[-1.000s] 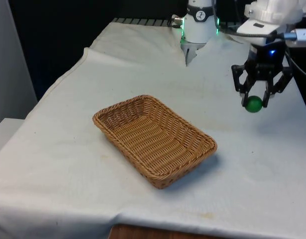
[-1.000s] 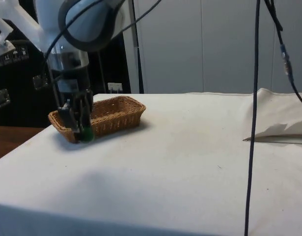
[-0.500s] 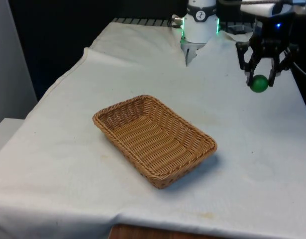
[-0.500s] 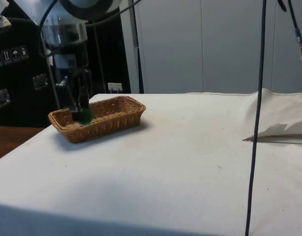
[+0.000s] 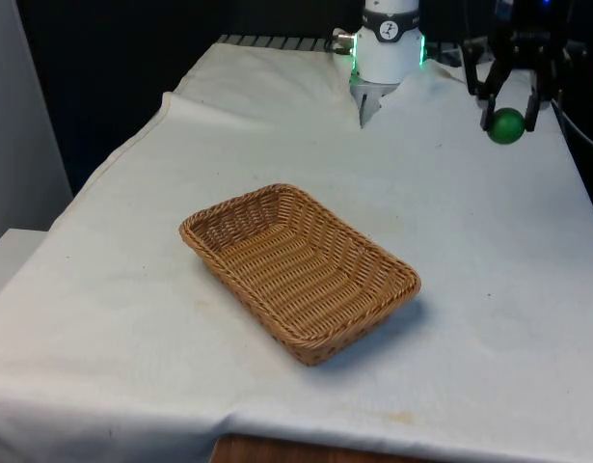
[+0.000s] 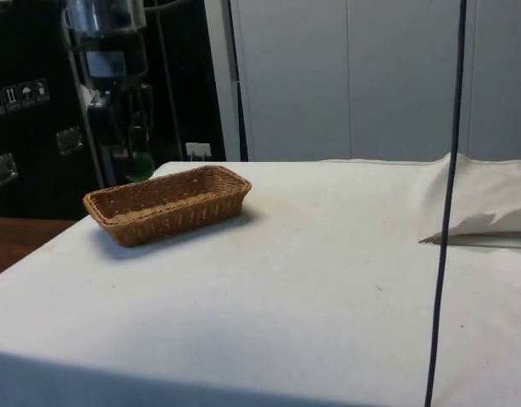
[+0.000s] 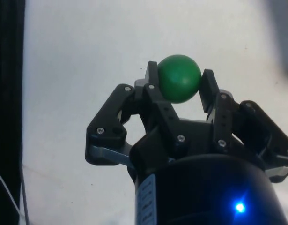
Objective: Pick up the ball and place it into the basket.
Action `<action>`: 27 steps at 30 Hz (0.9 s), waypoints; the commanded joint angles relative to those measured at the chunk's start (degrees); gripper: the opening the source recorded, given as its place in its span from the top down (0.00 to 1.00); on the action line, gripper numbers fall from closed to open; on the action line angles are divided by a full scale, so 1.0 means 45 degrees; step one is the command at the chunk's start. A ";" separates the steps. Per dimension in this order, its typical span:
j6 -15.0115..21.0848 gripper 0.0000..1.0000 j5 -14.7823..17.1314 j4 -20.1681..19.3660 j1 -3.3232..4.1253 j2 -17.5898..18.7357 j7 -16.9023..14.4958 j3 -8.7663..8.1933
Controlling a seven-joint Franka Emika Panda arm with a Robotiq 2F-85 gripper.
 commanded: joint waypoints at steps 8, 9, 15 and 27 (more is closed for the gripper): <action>-0.0458 1.00 -0.0127 0.0738 -0.0127 0.0255 -0.0420 -0.0458; -0.0433 1.00 -0.0127 0.0751 -0.0140 0.0280 -0.0484 -0.0522; -0.0153 1.00 -0.0115 0.0764 -0.0166 0.0458 -0.0738 -0.0815; 0.1350 1.00 0.0038 0.0369 -0.0280 0.1184 -0.1273 -0.1413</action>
